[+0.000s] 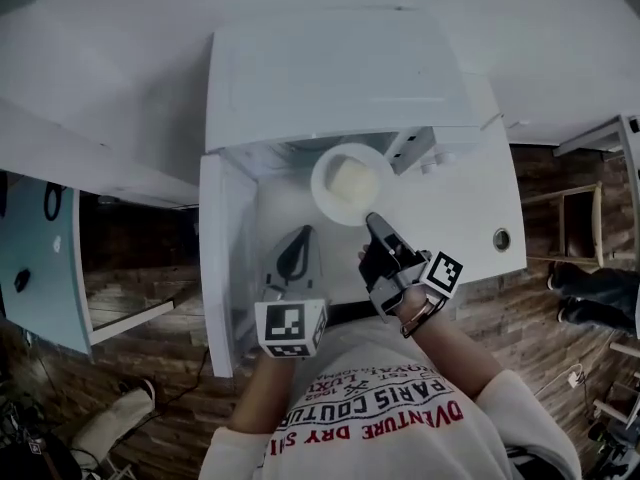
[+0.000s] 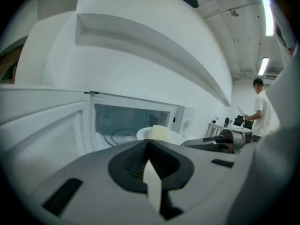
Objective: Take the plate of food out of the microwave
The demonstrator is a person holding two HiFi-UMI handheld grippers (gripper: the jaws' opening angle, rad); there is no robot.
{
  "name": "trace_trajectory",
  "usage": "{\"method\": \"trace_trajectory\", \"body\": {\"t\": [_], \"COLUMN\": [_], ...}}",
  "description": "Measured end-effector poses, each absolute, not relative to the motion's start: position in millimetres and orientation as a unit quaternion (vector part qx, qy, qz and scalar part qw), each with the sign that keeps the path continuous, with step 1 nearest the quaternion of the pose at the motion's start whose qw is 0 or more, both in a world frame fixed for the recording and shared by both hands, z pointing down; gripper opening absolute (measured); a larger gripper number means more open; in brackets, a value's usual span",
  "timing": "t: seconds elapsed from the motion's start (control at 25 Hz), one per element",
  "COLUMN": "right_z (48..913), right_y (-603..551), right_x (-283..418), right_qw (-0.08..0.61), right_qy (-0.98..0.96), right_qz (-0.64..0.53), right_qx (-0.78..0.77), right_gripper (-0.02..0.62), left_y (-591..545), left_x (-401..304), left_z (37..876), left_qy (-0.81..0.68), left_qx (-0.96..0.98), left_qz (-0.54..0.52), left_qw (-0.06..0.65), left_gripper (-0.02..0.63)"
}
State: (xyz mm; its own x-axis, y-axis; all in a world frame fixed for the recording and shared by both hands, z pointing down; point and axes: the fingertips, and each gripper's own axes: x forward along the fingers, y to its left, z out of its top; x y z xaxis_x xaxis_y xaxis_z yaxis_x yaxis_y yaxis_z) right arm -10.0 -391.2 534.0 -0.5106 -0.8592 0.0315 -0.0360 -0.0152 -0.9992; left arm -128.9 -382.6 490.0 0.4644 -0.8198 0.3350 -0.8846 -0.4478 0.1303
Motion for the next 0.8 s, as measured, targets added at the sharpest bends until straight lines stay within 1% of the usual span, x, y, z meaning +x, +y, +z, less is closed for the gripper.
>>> {"method": "trace_trajectory", "body": {"t": [0.24,0.4,0.52,0.72,0.8], "right_z": [534,512,493,466,457], "right_y": [-408,-397,-388,-380,-378], "right_x": [-58,-49,-38,-33,-33], "right_qw": [0.318,0.318,0.322,0.326,0.329], "right_qy": [0.626,0.629,0.636,0.642,0.647], "right_qz": [-0.609,-0.609,-0.602,-0.599,-0.595], "right_qx": [-0.369,-0.364,-0.360,-0.350,-0.345], "right_gripper": [0.017,0.017,0.017,0.018,0.018], "left_y": [-405,-390,-379,-370,-369], "left_x": [-182,-173,-166,-165,-163], "left_z": [496,475,455,422,413], "left_qy": [-0.507,-0.496,-0.503,-0.520,-0.525], "left_qx": [0.846,0.855,0.855,0.850,0.848], "left_qz": [0.092,0.093,0.069,0.048,0.042], "left_qw": [0.135,0.118,0.108,0.061,0.055], "left_gripper": [0.005,0.005,0.005,0.005,0.005]}}
